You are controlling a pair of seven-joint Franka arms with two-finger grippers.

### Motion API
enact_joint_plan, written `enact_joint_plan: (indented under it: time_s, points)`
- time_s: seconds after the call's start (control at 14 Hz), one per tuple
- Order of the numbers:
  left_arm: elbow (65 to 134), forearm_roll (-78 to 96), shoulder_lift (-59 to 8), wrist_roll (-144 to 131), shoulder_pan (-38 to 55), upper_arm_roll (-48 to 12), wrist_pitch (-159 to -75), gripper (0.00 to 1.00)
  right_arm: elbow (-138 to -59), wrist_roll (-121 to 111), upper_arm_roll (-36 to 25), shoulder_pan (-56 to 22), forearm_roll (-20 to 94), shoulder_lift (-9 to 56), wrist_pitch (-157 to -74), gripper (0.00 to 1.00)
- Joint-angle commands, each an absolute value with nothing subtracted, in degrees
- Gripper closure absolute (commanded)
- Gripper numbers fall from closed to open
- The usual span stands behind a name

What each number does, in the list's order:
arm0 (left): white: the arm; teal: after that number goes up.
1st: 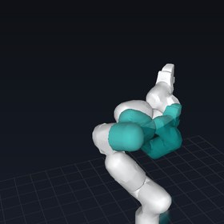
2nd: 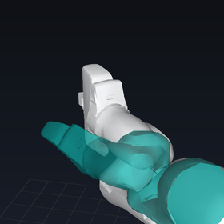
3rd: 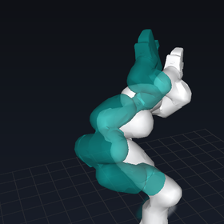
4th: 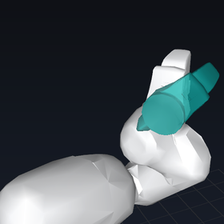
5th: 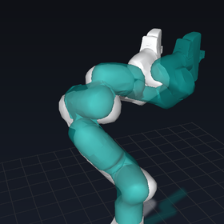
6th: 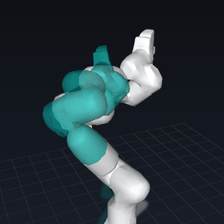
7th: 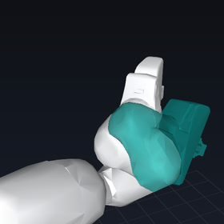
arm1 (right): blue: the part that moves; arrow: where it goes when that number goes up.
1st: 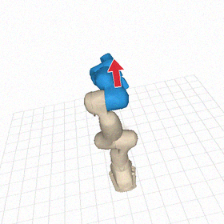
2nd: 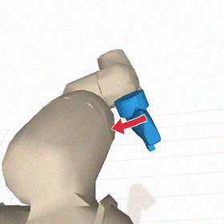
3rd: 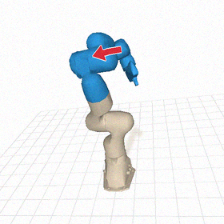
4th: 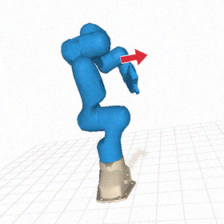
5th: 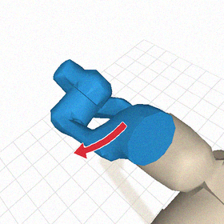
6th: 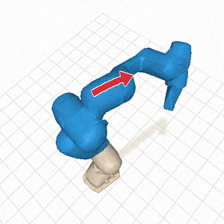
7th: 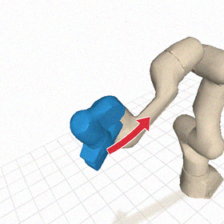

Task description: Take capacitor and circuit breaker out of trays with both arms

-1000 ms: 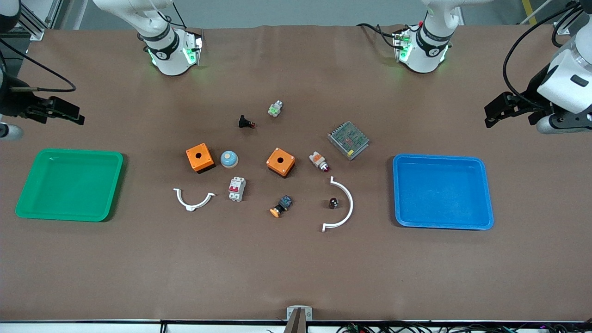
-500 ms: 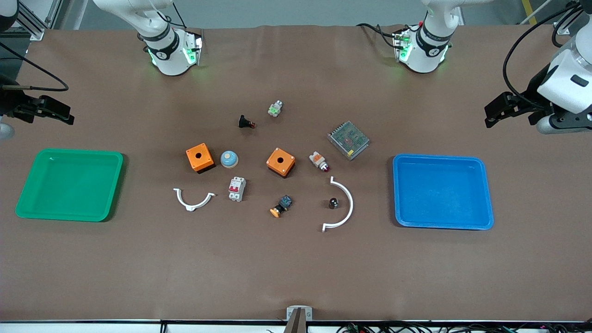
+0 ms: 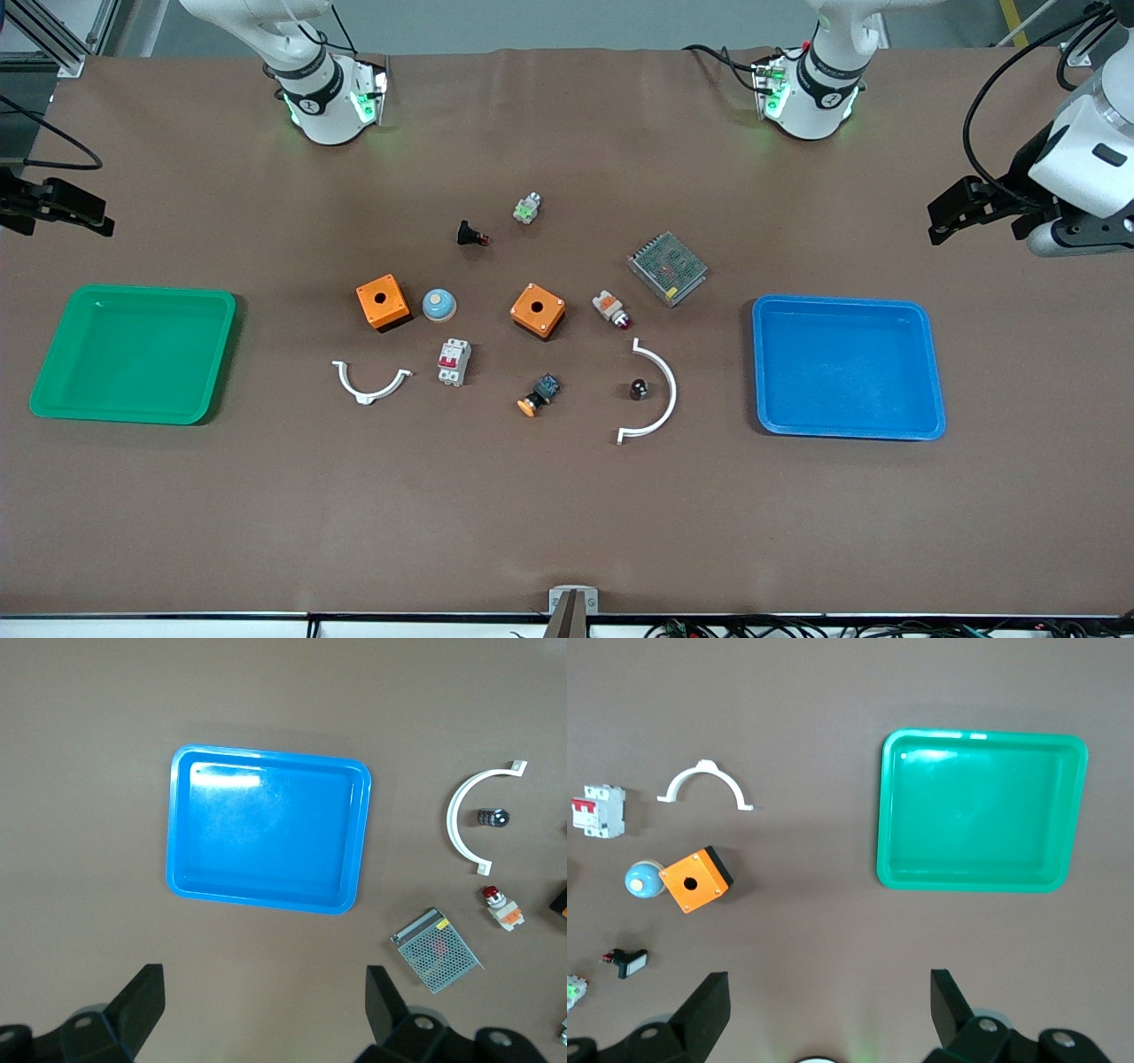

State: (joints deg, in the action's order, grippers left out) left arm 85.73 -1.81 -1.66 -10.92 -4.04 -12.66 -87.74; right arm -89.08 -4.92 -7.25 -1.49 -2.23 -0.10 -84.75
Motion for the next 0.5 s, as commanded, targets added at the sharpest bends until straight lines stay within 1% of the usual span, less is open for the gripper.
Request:
enact_joint_plan:
  time_s: [0.0,0.43]
  points:
    - [86.1,-2.5,-1.1,-10.0,-5.2,-13.4,-88.1,0.0,-86.6,-5.3,-6.4,-0.7,-2.5,0.2,-84.0,0.0]
    - [85.7,-2.5,-1.1,-10.0,-5.2,-13.2,-88.1,0.0,-84.7,-5.4,-6.3,-0.7,-2.4,0.3,-84.6,0.0]
